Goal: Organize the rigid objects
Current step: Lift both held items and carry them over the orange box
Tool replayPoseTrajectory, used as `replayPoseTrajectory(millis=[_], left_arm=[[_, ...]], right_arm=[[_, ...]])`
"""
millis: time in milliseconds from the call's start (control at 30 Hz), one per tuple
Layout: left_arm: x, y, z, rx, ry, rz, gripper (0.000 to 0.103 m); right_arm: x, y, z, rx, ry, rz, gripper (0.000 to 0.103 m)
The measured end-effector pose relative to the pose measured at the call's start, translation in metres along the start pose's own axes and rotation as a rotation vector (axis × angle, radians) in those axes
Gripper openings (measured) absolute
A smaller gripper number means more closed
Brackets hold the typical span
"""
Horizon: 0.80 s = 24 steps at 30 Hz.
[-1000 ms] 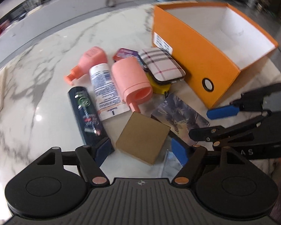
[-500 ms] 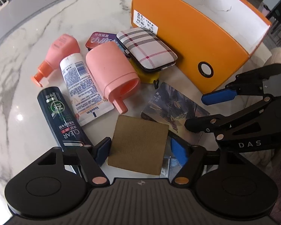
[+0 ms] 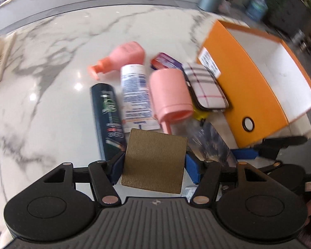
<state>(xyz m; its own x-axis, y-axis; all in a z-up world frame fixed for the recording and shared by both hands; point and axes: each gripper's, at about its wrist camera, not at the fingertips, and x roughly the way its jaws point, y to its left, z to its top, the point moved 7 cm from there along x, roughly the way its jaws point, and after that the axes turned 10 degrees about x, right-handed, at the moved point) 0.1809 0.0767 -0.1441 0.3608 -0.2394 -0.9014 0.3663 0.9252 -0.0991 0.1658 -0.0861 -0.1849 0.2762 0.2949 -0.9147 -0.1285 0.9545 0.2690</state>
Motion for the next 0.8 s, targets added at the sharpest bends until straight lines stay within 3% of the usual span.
replayPoseTrajectory(millis=[233, 467, 633, 800], left_arm=[[0.001, -0.001, -0.006, -0.076, -0.007, -0.004, 0.071], [-0.009, -0.001, -0.009, -0.111, -0.018, 0.014, 0.071], [-0.027, -0.006, -0.010, -0.122, -0.048, 0.035, 0.071], [-0.048, -0.016, -0.008, -0.117, -0.086, 0.057, 0.071]], right_arm=[[0.007, 0.006, 0.009, 0.048, -0.010, -0.044, 0.065], [0.011, 0.017, 0.008, -0.033, -0.036, -0.134, 0.061], [0.002, 0.015, 0.005, -0.011, -0.057, -0.084, 0.059], [-0.030, 0.024, 0.005, -0.053, -0.145, -0.046, 0.059]])
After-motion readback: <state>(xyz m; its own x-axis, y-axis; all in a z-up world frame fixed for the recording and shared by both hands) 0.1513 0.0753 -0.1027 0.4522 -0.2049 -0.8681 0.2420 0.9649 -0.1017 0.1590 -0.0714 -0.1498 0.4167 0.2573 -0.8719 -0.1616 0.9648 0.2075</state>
